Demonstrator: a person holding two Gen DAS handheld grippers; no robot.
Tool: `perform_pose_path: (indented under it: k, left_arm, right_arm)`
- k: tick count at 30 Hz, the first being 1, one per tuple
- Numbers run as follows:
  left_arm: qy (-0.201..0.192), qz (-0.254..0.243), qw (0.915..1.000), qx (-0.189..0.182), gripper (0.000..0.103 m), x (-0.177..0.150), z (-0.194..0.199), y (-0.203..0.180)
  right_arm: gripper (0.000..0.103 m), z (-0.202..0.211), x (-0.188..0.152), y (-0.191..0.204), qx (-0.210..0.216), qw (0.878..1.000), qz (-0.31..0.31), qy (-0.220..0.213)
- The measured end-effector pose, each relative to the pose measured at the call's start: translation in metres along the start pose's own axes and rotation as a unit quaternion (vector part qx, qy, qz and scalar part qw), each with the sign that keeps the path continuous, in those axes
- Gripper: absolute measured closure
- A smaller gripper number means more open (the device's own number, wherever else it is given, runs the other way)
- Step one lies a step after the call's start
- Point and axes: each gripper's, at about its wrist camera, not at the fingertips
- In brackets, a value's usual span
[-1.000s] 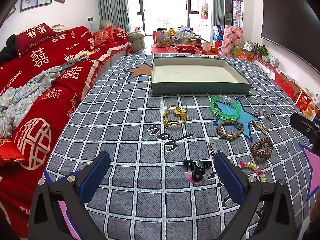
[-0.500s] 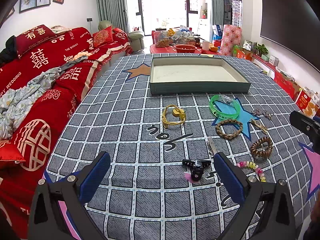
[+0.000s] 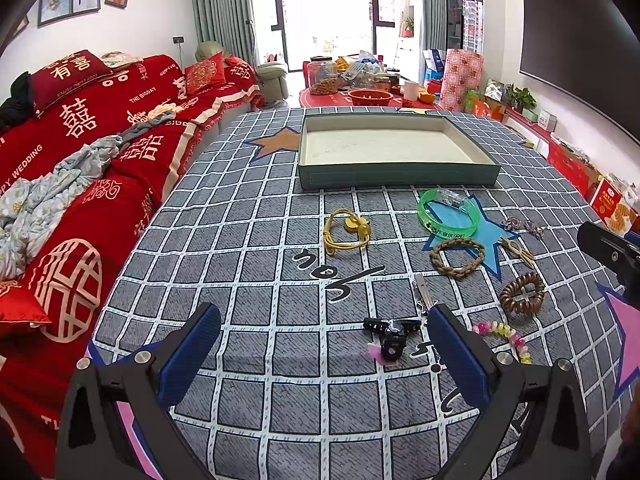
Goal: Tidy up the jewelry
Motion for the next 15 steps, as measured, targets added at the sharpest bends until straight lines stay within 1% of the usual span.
perform_pose_path:
  k: [15]
  left_arm:
    - [0.000, -0.001, 1.0000, 0.000, 0.000, -0.0001, 0.0005, -0.0006]
  right_arm:
    - [0.000, 0.0000, -0.0001, -0.0005, 0.000, 1.000, -0.001, 0.000]
Point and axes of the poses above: each gripper's, at about its wrist camera, not at the fingertips, and z roughly against the way its jaws point, y to its left, x to its top, and after that the axes turned 8 degrees about z, right-handed
